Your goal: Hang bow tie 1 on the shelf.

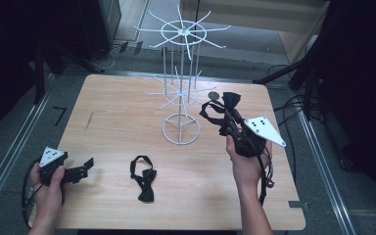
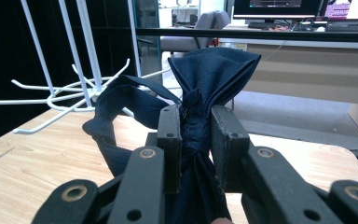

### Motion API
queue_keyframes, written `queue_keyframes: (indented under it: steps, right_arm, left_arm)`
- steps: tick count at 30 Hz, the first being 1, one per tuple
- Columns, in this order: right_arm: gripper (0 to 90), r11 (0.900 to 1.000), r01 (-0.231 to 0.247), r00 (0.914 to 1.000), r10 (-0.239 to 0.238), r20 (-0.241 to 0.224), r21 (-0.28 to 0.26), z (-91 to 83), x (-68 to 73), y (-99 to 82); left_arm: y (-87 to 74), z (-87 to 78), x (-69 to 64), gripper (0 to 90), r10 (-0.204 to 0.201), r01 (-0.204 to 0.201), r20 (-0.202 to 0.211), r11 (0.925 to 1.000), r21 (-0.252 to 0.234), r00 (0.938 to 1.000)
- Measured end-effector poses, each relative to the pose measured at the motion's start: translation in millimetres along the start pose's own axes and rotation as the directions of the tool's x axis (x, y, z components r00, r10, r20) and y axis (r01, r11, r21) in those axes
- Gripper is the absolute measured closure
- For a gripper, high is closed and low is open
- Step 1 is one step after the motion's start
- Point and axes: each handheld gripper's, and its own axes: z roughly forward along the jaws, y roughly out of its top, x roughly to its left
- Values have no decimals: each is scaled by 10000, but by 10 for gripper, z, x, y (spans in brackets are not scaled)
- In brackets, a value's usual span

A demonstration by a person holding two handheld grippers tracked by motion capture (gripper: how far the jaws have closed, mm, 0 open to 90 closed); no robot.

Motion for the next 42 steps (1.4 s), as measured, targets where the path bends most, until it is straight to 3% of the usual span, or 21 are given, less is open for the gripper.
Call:
queue_keyframes:
  steps: [10, 19, 28, 33, 39, 42]
  right_arm:
    - [759, 9995, -321, 9995, 321, 2, 62, 82, -19, 8]
    - [758, 9972, -692, 9976, 692, 1, 279, 185, -65, -19]
    - [756, 9942, -974, 9952, 979, -81, 449, 313, -63, -63]
    - [756, 9916, -1134, 9933, 1144, -129, 614, 384, -51, -91]
    - [753, 9900, -1158, 9928, 1178, -214, 806, 478, 1, -144]
    - [753, 9881, -1234, 9918, 1259, -226, 917, 526, 28, -178]
  left_arm:
    - [-1, 0, -2, 0, -10, 10, 3, 10000, -24, 10000]
    - [-3, -13, -15, 0, 171, -170, 23, 9990, -414, 9999]
    - [-8, -24, -60, 0, 741, -717, 115, 9870, -1441, 9972]
    - [-8, -21, -82, 0, 1089, -1044, 203, 9822, -1558, 9938]
    - [-12, -28, -89, 0, 1249, -1203, 223, 9817, -1475, 9919]
    - [-16, -31, -85, 0, 1111, -1031, 422, 9819, -1589, 9929]
